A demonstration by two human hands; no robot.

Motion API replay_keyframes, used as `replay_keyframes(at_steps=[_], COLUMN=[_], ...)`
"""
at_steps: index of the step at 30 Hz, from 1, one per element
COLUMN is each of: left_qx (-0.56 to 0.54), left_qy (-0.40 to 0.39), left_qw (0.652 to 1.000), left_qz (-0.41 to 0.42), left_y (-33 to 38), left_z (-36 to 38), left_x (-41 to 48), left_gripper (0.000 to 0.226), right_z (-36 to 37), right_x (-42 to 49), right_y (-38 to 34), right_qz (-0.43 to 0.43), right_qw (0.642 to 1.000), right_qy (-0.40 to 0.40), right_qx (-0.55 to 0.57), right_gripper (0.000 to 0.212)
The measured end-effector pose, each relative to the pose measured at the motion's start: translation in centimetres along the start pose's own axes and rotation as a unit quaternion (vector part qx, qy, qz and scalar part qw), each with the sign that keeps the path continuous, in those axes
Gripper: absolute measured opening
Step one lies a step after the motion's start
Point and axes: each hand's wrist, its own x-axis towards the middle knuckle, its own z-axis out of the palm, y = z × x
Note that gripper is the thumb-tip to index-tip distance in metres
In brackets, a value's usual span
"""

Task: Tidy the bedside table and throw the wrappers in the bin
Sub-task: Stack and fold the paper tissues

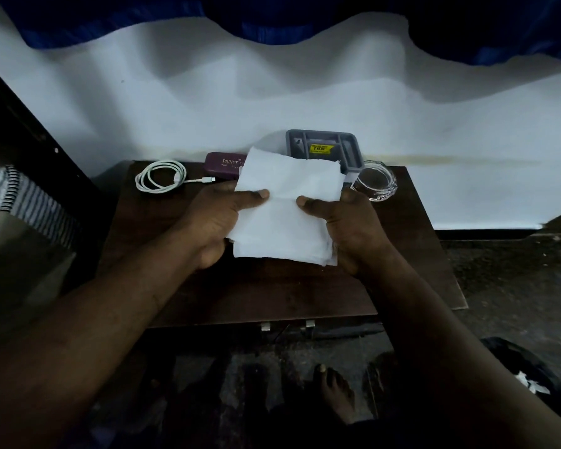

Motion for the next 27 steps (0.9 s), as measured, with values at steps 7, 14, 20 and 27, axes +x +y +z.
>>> replay_keyframes(at_steps=[7,14,20,27], left_qx=[-0.004,-0.109,-0.082,-0.04], left_qy=[-0.053,-0.075,-0.056,-0.031], left_qw=[0.999,0.99,0.995,0.998], left_qz=[-0.009,-0.038,-0.027,-0.027], left_y=[-0.3,0.2,-1.0,-0.9], left_z=[0.0,0.6,1.8,0.9], left_x=[0.0,-0.2,-0.3,0.2], left_gripper=[0.045,0.036,0.035,0.033], right_z=[-0.2,0.1,0.7,0.8], right_x=[-0.1,-0.7,-0.9,-0.6], right_y=[-0.3,-0.8,-0.5,-0.5], right_qz=[-0.011,-0.044,-0.048,-0.069], right_qw=[1.0,0.998,0.998,0.995], right_qy=[0.011,0.02,0.037,0.062], right_qx=[-0.002,0.025,0.029,0.027], right_gripper=[0.021,0.016,0.011,0.017])
